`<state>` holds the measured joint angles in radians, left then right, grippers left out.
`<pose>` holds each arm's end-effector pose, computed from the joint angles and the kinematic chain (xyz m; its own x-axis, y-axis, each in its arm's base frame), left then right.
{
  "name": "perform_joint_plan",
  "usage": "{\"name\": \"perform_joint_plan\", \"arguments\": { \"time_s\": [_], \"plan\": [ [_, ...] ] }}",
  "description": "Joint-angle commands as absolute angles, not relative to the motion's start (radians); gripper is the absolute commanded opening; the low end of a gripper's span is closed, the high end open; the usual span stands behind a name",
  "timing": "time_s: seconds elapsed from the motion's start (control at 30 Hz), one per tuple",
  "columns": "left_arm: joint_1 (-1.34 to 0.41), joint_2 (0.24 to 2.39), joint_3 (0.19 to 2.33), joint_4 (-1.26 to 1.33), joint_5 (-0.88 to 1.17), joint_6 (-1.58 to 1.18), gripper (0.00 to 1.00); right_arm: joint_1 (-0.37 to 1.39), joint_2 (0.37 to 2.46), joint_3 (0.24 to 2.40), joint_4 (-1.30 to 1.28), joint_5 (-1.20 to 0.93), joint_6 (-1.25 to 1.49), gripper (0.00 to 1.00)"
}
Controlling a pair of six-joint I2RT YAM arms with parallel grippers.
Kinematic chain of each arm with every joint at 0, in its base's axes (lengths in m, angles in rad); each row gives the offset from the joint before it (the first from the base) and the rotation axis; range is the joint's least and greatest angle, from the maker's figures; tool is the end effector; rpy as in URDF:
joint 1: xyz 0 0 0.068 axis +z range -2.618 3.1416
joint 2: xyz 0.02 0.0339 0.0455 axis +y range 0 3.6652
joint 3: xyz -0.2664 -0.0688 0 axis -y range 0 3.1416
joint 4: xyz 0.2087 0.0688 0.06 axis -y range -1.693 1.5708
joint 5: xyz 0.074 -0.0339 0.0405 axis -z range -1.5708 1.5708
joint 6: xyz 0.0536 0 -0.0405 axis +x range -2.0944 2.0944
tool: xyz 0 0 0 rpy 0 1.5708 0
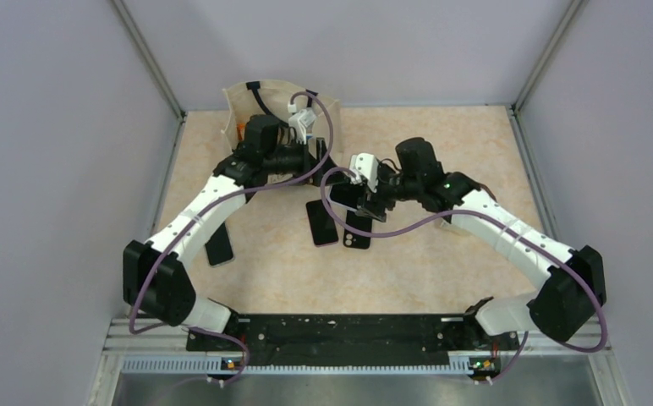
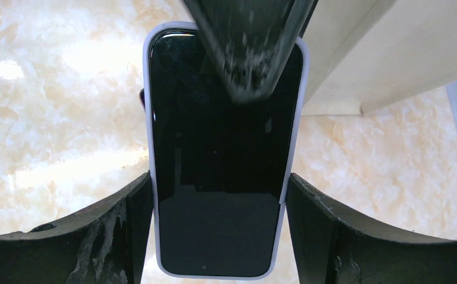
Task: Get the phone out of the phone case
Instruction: Pick up the phone at the center of the board.
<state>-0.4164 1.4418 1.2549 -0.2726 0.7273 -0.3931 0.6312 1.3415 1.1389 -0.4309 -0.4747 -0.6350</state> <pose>0.2638 -0.1556 0.3473 -0.6992 -0.0037 -0.7150 0.6271 0.4771 -0.6157 0.2068 0.1815 0.3177 0.1030 -0.5782 -0.8094 -0.9455 0.1959 -0.2602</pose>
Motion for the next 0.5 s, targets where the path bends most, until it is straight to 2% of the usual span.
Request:
{"name": "perform_joint_plan", "arguments": {
  "time_s": [0.0, 0.13, 0.2, 0.47],
  "plan": [
    [-0.432, 1.466, 1.265, -0.214, 0.773, -0.461, 0.88, 0.658, 1.299, 1.23, -0.341, -0.434, -0.602, 0.0],
    [-0.448, 1.474, 1.243, -0.191, 0.785, -0.485, 0.83, 0.671, 1.302, 1.239, -0.337, -0.417, -0.598, 0.0],
    [-0.46, 1.475, 1.24, -0.188, 0.786, -0.485, 0.78, 0.677, 1.301, 1.238, -0.333, -0.411, -0.594, 0.0],
    [-0.473, 1.479, 1.221, -0.177, 0.779, -0.482, 0.44, 0.692, 1.293, 1.235, -0.316, -0.369, -0.58, 0.0]
  ]
}}
